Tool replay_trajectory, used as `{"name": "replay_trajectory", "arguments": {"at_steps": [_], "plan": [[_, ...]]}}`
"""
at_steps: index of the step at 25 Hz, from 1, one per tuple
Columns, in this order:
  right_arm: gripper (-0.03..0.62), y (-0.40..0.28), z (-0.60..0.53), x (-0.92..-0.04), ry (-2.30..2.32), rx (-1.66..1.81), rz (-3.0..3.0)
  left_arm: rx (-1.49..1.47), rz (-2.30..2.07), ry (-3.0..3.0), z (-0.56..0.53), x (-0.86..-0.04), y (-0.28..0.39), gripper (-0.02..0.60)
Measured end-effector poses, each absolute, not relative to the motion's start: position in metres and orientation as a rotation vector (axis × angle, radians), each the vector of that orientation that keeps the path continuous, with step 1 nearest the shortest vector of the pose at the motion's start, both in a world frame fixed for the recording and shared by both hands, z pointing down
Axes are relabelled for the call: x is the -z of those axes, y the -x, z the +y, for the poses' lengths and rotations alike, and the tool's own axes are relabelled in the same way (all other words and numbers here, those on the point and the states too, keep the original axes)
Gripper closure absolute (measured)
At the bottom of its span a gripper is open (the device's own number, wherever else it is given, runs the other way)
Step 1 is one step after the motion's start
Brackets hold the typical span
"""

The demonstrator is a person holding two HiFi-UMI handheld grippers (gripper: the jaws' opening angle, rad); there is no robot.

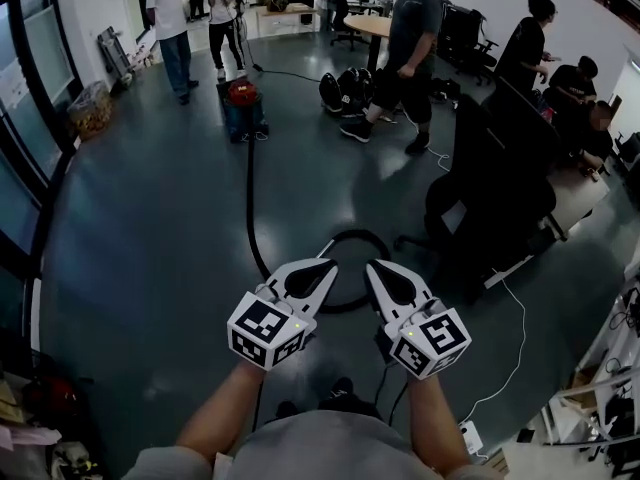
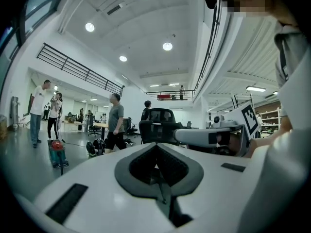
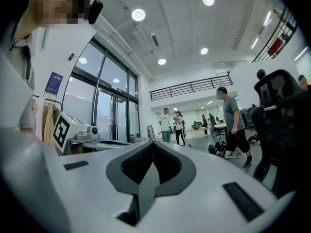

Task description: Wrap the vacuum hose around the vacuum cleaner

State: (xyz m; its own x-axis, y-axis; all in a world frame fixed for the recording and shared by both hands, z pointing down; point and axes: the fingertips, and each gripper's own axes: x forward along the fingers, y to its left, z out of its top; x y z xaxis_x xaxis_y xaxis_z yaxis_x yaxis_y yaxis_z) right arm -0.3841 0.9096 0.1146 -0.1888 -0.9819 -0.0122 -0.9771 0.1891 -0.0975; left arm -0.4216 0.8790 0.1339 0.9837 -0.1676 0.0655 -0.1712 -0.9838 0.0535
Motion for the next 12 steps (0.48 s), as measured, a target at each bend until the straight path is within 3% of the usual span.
{"name": "replay_trajectory", "arguments": {"at_steps": [12], "plan": [[0.591,0.306,0.868,-0.127,1.835,0.133,2.457,-0.175,-0.361,-3.060,0.844,-0.144,0.339,0.575]]}}
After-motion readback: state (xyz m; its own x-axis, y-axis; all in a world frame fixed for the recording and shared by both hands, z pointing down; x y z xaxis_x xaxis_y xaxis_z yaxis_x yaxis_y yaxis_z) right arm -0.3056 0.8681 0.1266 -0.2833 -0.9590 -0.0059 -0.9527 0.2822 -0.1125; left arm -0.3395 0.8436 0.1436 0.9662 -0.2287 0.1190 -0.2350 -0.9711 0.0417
